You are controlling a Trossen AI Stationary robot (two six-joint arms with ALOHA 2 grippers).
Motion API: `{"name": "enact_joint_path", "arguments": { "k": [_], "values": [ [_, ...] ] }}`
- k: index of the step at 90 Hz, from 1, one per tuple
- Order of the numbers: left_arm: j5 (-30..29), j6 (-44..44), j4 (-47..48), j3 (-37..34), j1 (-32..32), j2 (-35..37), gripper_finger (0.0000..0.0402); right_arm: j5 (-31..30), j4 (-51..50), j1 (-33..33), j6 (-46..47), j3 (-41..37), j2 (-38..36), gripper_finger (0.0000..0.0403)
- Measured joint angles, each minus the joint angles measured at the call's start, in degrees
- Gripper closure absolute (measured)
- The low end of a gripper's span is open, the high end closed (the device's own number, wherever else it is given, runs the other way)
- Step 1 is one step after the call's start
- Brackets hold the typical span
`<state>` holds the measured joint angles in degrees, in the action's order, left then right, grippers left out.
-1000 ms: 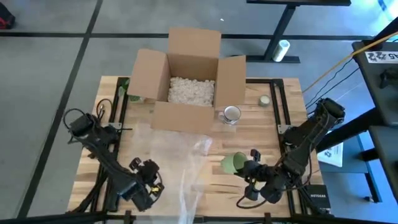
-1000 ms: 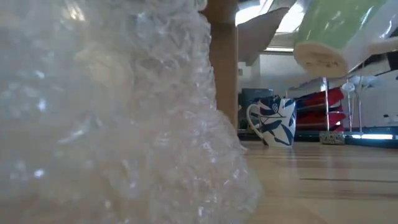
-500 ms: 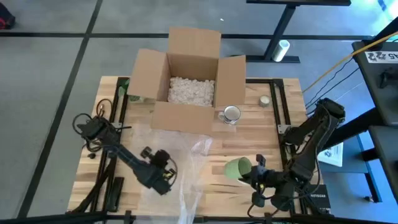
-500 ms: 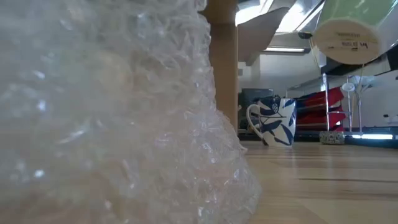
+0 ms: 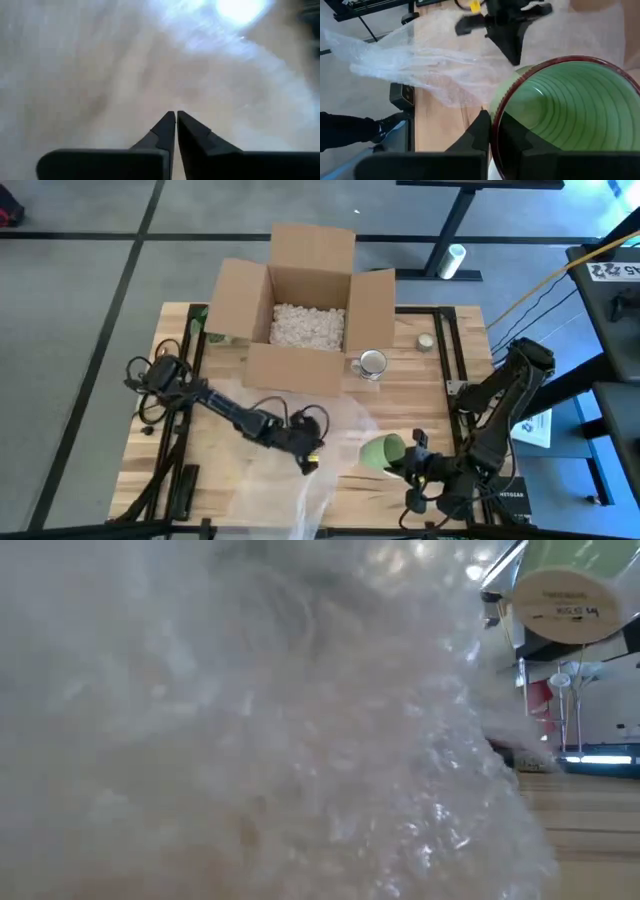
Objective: Wrap mug
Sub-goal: Wrap the green mug with the bubble wrap
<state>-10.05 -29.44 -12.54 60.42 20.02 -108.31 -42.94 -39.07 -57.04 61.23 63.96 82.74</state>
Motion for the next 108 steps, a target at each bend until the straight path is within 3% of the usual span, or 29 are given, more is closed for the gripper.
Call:
{"name": "enact_joint_path", "arguments": {
  "k": [8,16,29,40,46,51,63,81,95,108],
  "values": [
    [5.93,1.17,0.20,0.23,-0.64,0.04,0.0401,0.00,-0.18,0.00,-0.13,0.00,0.00,0.0403],
    [4.96,-0.29,2.90,0.28,0.05,0.66,0.0401,-0.07,-0.85,0.00,-0.15,0.00,0.00,0.0403],
    [-11.75,-3.69,9.21,0.39,2.88,3.75,0.0401,-0.11,-2.20,0.02,-0.07,0.00,0.00,0.0403],
    [-26.67,-11.63,18.20,0.39,5.30,5.68,0.0401,-0.19,-3.16,0.04,-0.03,0.00,0.00,0.0403],
    [-31.60,-18.95,23.71,0.42,6.03,5.83,0.0401,-0.77,-3.38,0.04,0.00,0.00,0.00,0.0403],
    [-32.13,-24.98,28.10,0.42,6.13,5.22,0.0401,-1.46,-3.68,0.04,-0.01,0.00,0.00,0.0403],
    [-30.73,-31.87,32.09,0.27,6.05,2.70,0.0401,-1.65,-5.03,0.07,0.00,0.00,0.00,0.0403],
    [-23.58,-23.44,22.56,0.20,2.39,-0.51,0.0402,-1.66,-5.22,0.07,-0.01,0.00,0.00,0.0403],
    [-14.42,-17.55,7.69,0.21,-2.39,-6.48,0.0402,-1.64,-4.60,0.04,0.00,0.00,0.00,0.0403],
    [-2.21,-9.46,-13.25,0.29,-5.03,-12.76,0.0401,-1.43,-4.46,0.04,0.00,0.00,0.00,0.0403]
  ]
}}
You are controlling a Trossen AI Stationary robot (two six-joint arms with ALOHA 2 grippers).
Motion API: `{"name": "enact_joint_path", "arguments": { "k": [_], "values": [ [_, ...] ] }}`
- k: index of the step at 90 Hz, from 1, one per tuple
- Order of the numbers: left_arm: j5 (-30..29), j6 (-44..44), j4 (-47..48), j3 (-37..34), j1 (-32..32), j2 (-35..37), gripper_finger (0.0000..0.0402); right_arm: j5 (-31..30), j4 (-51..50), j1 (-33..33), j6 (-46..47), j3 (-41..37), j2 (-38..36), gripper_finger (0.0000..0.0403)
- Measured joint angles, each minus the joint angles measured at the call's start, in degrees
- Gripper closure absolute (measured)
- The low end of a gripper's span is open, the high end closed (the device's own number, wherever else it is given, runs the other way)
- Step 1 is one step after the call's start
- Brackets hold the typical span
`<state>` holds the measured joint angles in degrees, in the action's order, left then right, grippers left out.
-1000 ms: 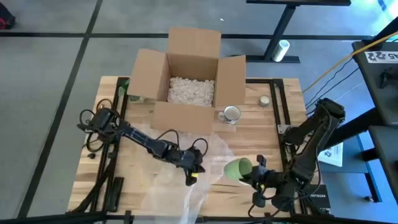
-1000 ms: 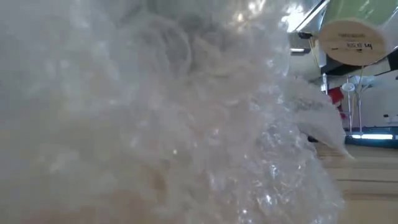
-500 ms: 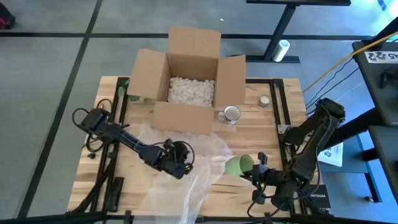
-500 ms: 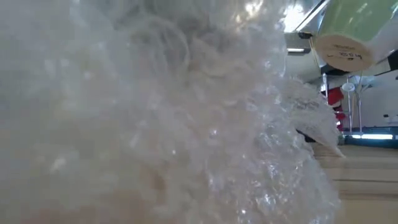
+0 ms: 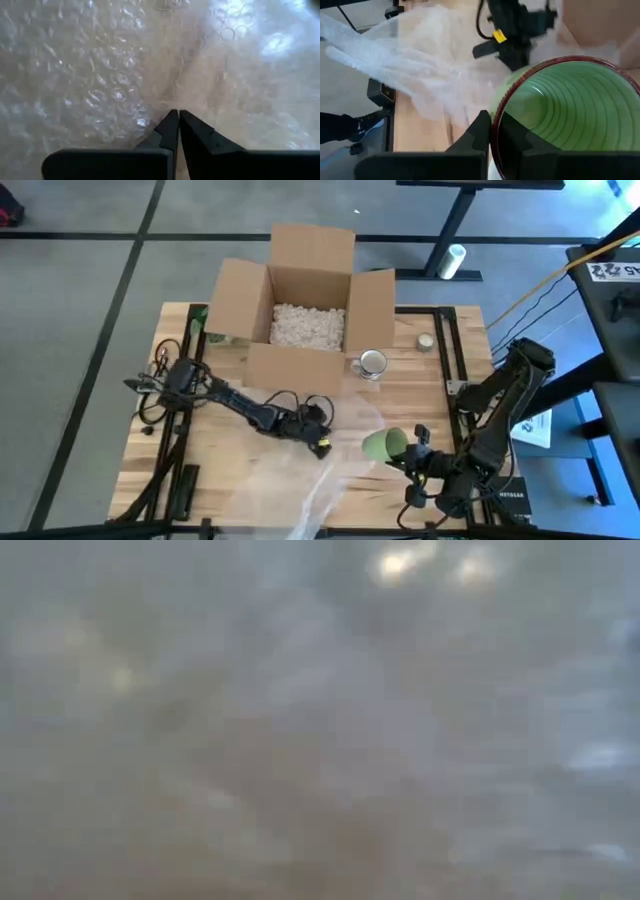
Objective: Wrap mug
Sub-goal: Wrap the green mug with the bubble wrap
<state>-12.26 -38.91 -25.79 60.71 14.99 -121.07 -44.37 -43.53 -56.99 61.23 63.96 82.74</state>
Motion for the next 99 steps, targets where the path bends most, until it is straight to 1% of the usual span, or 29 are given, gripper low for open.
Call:
{"name": "enact_joint_path", "arguments": {
  "k": [6,12,14,22,28,33,41,53,58,68,77,87,99],
  "values": [
    [8.67,4.69,-9.93,0.75,-0.56,-1.98,0.0401,0.06,-0.07,0.00,-0.04,0.00,0.00,0.0403],
    [14.05,7.30,-13.14,1.26,-0.63,-2.57,0.0401,0.30,-0.49,0.00,-0.04,0.00,0.00,0.0403],
    [15.02,7.93,-13.65,1.44,-0.70,-2.49,0.0401,0.32,-0.59,0.00,-0.03,0.00,0.00,0.0403],
    [15.36,9.63,-14.74,2.09,-0.69,-0.64,0.0402,0.37,-0.59,0.00,-0.03,0.00,0.00,0.0403],
    [14.93,10.64,-14.53,2.47,-0.75,1.81,0.0402,0.38,-0.58,0.00,-0.03,0.00,0.00,0.0403],
    [13.84,10.94,-11.94,2.51,-0.72,4.09,0.0401,0.41,-0.48,0.00,-0.02,0.00,0.00,0.0403],
    [10.09,11.75,-3.19,2.59,0.28,8.08,0.0402,0.41,-0.39,0.00,-0.02,0.00,0.00,0.0403],
    [5.21,11.78,9.69,3.02,3.15,16.05,0.0401,0.41,-0.22,0.00,-0.03,0.00,0.00,0.0403],
    [3.34,10.17,15.24,3.03,4.84,18.99,0.0401,0.41,-0.30,0.00,-0.02,0.00,0.00,0.0403],
    [-0.85,4.86,25.91,2.92,8.98,22.62,0.0402,0.36,-0.22,0.00,-0.09,0.00,0.00,0.0403],
    [-3.51,-1.85,32.34,2.94,13.08,24.24,0.0402,0.34,-0.08,0.00,-0.11,0.00,0.00,0.0403],
    [-3.58,-7.73,36.30,2.92,17.84,24.03,0.0402,0.38,-0.02,0.00,-0.07,0.00,0.00,0.0403],
    [-4.01,-12.66,36.50,2.92,23.45,24.10,0.0402,0.39,0.16,0.00,-0.04,0.00,0.00,0.0403]
  ]
}}
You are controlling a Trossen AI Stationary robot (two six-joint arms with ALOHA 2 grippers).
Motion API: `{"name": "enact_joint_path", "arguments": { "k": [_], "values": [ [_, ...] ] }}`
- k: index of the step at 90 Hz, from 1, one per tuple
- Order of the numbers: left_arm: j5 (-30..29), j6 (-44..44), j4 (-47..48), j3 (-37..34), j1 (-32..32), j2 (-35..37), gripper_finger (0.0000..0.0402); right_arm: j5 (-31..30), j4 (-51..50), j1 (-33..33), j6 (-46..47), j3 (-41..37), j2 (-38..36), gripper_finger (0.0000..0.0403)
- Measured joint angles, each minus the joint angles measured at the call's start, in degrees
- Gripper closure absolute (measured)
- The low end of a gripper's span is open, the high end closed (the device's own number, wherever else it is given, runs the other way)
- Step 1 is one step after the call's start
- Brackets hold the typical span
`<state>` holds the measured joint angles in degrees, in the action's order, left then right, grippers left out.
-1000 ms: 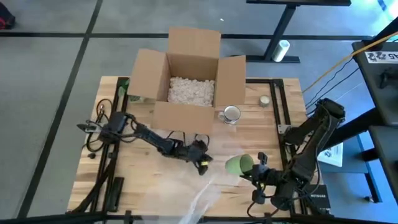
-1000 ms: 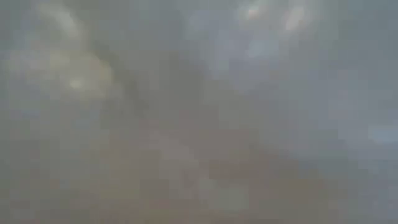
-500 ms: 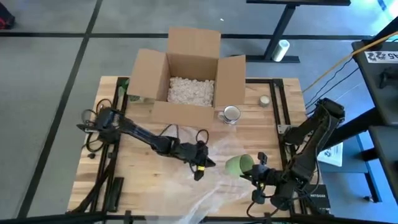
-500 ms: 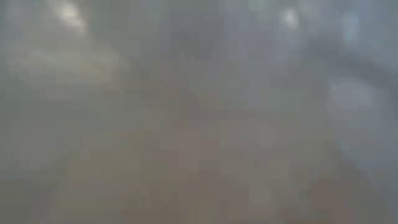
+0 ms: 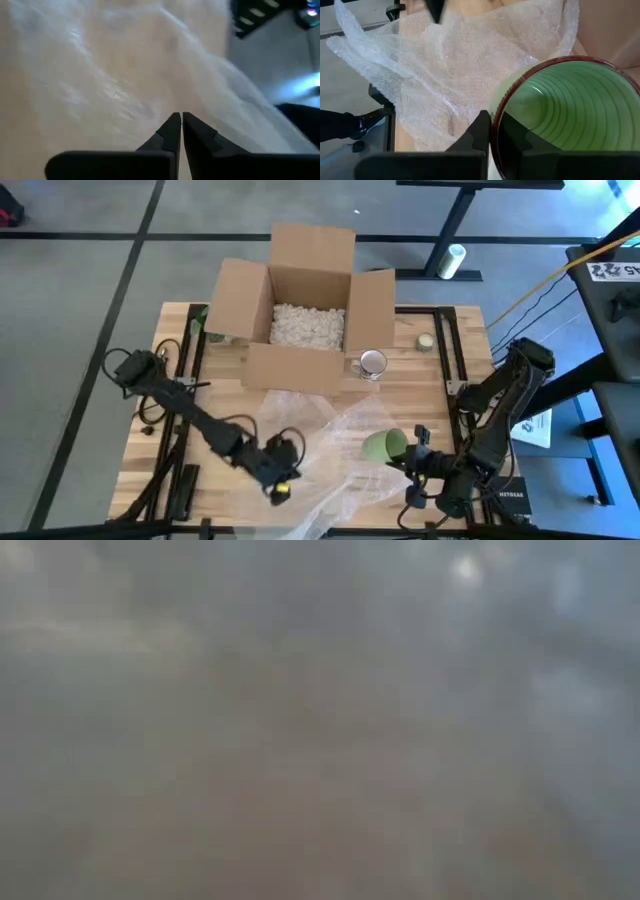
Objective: Wrap mug
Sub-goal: Wrap the green mug with the bubble wrap
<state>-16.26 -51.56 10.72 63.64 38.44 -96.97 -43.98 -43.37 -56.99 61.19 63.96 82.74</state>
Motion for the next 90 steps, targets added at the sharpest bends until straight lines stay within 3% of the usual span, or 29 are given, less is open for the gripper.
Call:
{"name": "enact_joint_path", "arguments": {
  "k": [23,41,59,69,90],
  "values": [
    [-0.50,-13.85,8.83,0.00,5.95,-3.53,0.0402,-0.05,0.74,0.00,0.02,0.00,0.00,0.0403],
    [-0.50,-14.98,11.60,-0.02,5.92,-8.08,0.0402,-0.10,2.20,0.00,0.02,0.00,0.00,0.0403],
    [-1.19,-22.11,30.22,0.02,4.95,-8.70,0.0402,0.01,3.05,0.00,0.02,0.00,0.00,0.0403],
    [-6.05,-25.20,39.05,-0.26,4.86,-8.70,0.0402,-0.14,3.24,0.02,0.02,0.00,0.00,0.0403],
    [-23.56,-27.65,37.55,-0.66,2.79,-8.68,0.0402,1.46,9.61,2.56,-3.57,0.00,0.31,0.0403]
  ]
}}
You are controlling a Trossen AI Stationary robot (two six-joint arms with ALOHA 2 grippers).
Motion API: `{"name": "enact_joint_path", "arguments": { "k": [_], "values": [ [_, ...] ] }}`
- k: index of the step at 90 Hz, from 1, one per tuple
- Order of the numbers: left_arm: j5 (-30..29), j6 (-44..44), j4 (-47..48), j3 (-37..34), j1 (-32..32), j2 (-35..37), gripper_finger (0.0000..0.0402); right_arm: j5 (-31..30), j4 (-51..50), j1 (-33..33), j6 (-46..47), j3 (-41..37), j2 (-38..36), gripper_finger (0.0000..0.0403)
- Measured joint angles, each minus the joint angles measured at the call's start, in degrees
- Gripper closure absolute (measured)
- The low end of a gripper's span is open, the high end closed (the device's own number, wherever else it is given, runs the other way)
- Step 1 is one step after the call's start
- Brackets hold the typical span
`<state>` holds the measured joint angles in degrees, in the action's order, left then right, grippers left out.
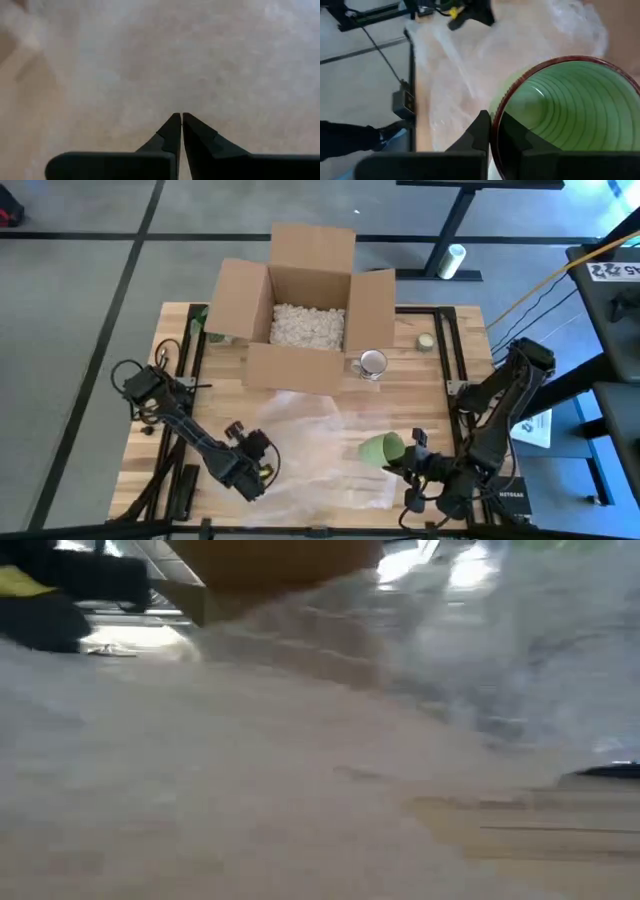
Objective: Wrap mug
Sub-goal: Wrap the green mug with the bubble wrap
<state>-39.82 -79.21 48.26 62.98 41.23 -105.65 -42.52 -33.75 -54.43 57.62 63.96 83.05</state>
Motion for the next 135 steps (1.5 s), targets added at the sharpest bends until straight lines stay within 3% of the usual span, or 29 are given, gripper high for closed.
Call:
{"name": "enact_joint_path", "arguments": {
  "k": [32,49,75,99,113,135],
  "values": [
    [-10.33,4.04,-1.97,0.74,2.11,7.03,0.0402,15.72,11.73,12.01,-14.01,0.06,5.15,0.0403],
    [-13.14,11.38,-6.17,0.07,4.82,11.34,0.0402,21.06,10.85,16.67,-20.39,6.33,9.90,0.0403],
    [-13.53,21.71,-14.22,-0.07,6.48,12.40,0.0402,26.78,-8.39,20.97,-27.75,26.92,23.00,0.0403],
    [-7.46,32.03,-39.83,-10.76,6.89,15.14,0.0402,29.31,-16.24,22.11,-32.12,39.03,31.23,0.0403],
    [-4.27,34.83,-56.36,-20.21,7.19,18.10,0.0402,31.16,-15.77,23.53,-32.56,39.67,31.97,0.0403],
    [-1.32,38.04,-74.21,-30.57,6.84,20.39,0.0402,35.15,-16.16,26.50,-32.99,39.67,33.81,0.0403]
  ]
}}
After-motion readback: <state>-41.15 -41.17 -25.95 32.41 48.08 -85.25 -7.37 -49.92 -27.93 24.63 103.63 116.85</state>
